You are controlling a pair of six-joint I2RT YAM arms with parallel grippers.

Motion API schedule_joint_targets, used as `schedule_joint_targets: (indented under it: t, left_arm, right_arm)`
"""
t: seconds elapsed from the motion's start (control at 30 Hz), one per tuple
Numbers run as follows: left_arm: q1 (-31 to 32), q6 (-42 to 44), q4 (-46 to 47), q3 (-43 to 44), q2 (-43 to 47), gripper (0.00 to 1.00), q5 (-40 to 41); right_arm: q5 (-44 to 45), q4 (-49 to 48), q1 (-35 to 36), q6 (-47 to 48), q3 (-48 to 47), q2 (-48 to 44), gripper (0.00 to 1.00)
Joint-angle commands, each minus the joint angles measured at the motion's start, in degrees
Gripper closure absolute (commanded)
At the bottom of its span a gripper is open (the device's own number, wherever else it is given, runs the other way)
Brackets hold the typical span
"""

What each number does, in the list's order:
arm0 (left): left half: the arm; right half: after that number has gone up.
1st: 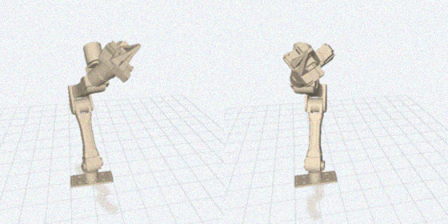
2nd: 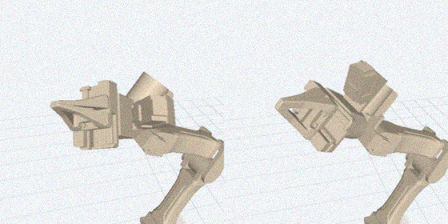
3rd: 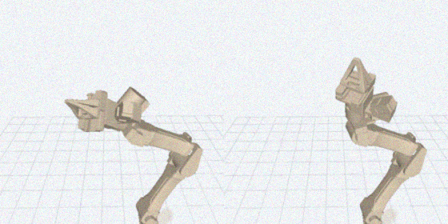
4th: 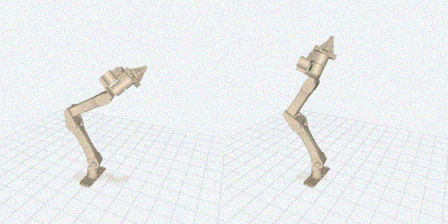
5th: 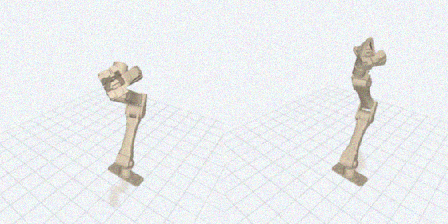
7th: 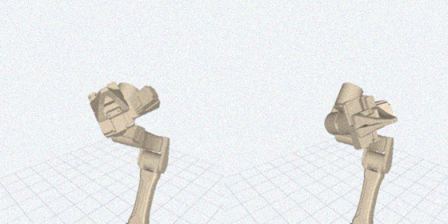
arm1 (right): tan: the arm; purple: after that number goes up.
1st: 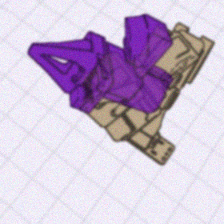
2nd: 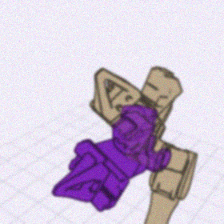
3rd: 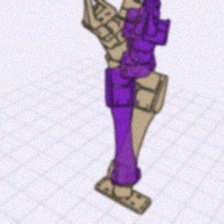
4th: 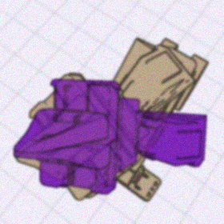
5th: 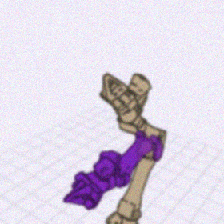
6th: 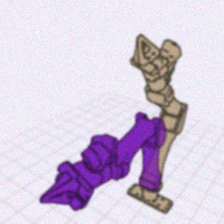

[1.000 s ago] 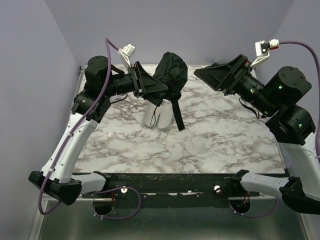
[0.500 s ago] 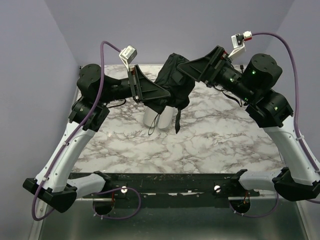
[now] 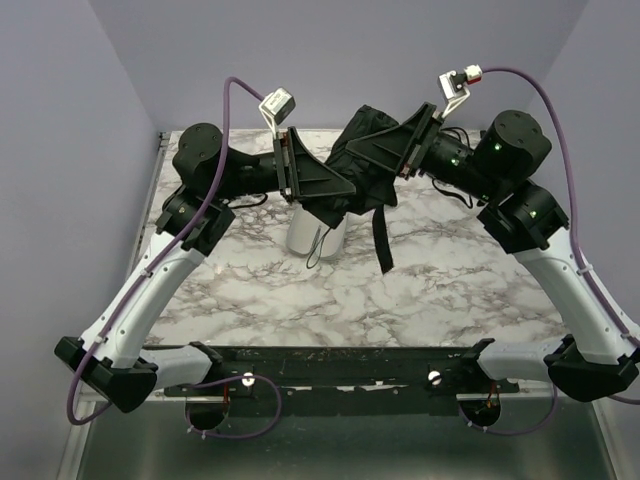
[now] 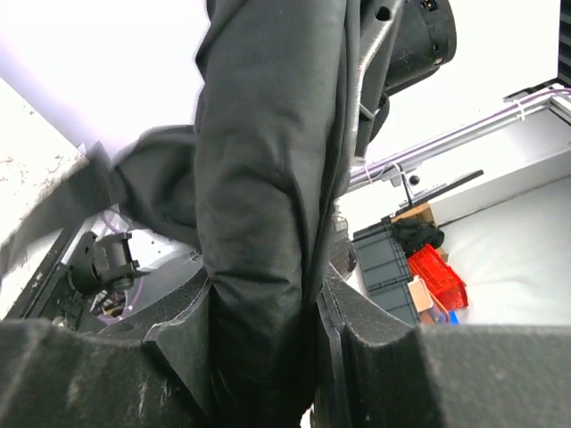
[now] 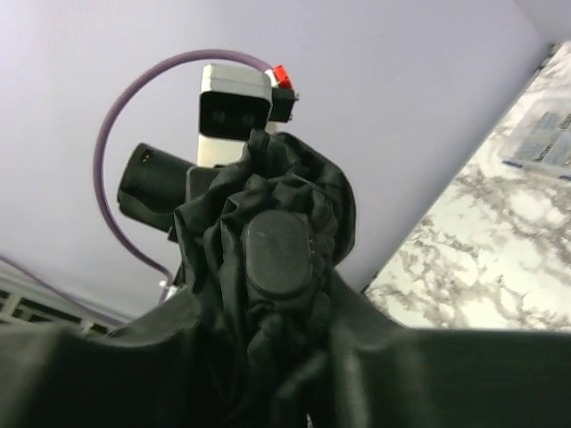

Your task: Open the umbrella

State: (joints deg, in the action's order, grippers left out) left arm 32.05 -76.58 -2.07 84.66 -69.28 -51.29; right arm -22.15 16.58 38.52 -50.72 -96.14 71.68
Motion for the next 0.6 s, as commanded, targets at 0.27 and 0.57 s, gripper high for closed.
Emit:
schedule_joint_targets:
  t: [0.27, 0.57]
  left_arm:
    - [0.43, 16.70, -19.07, 12.88, -1.35, 0.01, 2.19]
    - [1.31, 43.18, -51.95, 25.68, -0.05, 0.01, 25.23]
  right_arm:
    - [2.00, 3.74, 0.15, 0.97, -4.14, -0.31, 0.99]
    - [10.66, 19.30, 0.15, 2.15, -15.42, 3.45, 0.99]
